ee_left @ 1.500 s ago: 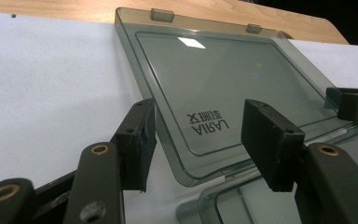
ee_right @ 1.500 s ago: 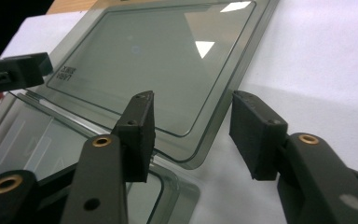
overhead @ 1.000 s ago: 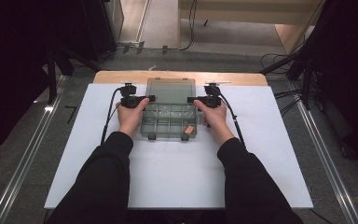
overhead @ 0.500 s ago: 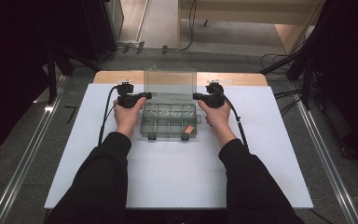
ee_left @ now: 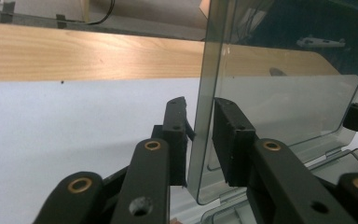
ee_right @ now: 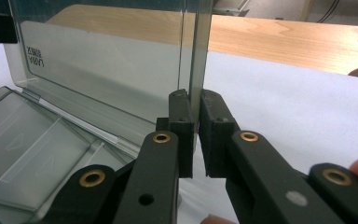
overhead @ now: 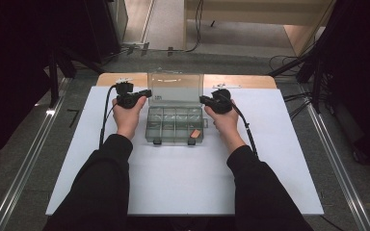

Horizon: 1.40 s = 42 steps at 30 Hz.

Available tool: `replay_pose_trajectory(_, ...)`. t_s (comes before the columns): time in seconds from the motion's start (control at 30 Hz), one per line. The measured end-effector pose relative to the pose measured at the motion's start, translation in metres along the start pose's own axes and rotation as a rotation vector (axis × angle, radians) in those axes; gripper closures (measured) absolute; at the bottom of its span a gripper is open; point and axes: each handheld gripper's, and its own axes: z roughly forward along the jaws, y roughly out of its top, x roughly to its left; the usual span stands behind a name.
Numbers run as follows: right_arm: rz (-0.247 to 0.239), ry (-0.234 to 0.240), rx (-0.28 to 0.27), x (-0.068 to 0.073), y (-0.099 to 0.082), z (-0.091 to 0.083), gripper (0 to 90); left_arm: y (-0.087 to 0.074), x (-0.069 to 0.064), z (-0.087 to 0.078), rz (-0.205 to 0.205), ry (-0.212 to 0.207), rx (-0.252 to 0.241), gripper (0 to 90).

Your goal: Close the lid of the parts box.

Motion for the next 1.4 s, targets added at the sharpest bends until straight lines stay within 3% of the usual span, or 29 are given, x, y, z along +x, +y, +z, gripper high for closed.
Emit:
replay_pose_trajectory(0.1,-0.014,-0.003,-0.002,0.000,0.000,-0.001,83.2,-0.001,0.000,0.000,0.007,-0.004,0.002,82.7)
replay_pose_trajectory(0.2,-0.013,-0.004,-0.003,0.001,-0.001,-0.001,83.1,-0.003,-0.003,-0.001,0.055,0.023,0.001,84.0)
replay_pose_trajectory(0.23,-0.001,-0.003,-0.001,0.001,0.000,0.000,82.9,-0.004,-0.005,-0.002,0.078,0.036,-0.001,84.9)
replay_pose_trajectory(0.33,0.057,0.014,0.028,-0.001,0.002,0.000,81.3,-0.007,-0.006,-0.004,0.089,0.037,-0.015,85.5)
replay_pose_trajectory(0.4,0.077,0.027,0.045,-0.002,0.006,-0.002,72.2,-0.008,-0.007,-0.005,0.100,0.040,-0.024,85.6)
replay_pose_trajectory(0.5,0.076,0.043,0.036,-0.004,0.015,-0.007,70.3,-0.009,-0.008,-0.006,0.118,0.037,-0.034,85.7)
replay_pose_trajectory(0.6,0.032,-0.004,0.039,0.000,0.028,-0.012,70.5,-0.010,-0.008,-0.007,0.122,0.034,-0.043,85.7)
replay_pose_trajectory(0.73,0.071,0.008,0.007,0.002,0.042,-0.016,75.6,-0.012,-0.009,-0.009,0.135,0.027,-0.058,85.7)
replay_pose_trajectory(0.9,0.113,-0.006,0.022,0.001,0.044,-0.012,81.8,-0.014,-0.008,-0.008,0.128,0.013,-0.056,85.9)
replay_pose_trajectory(1.0,0.060,-0.023,0.015,0.002,0.042,-0.014,83.4,-0.014,-0.008,-0.008,0.130,0.011,-0.055,85.6)
replay_pose_trajectory(1.13,0.036,-0.020,-0.003,0.004,0.039,-0.017,83.5,-0.013,-0.007,-0.011,0.107,-0.013,-0.048,83.0)
replay_pose_trajectory(1.23,0.027,-0.017,-0.018,0.004,0.037,-0.019,83.5,-0.012,-0.003,-0.015,0.092,-0.033,-0.039,72.3)
replay_pose_trajectory(1.4,-0.004,-0.011,-0.049,0.005,0.033,-0.021,83.4,-0.010,0.005,-0.024,0.077,-0.085,-0.024,70.7)
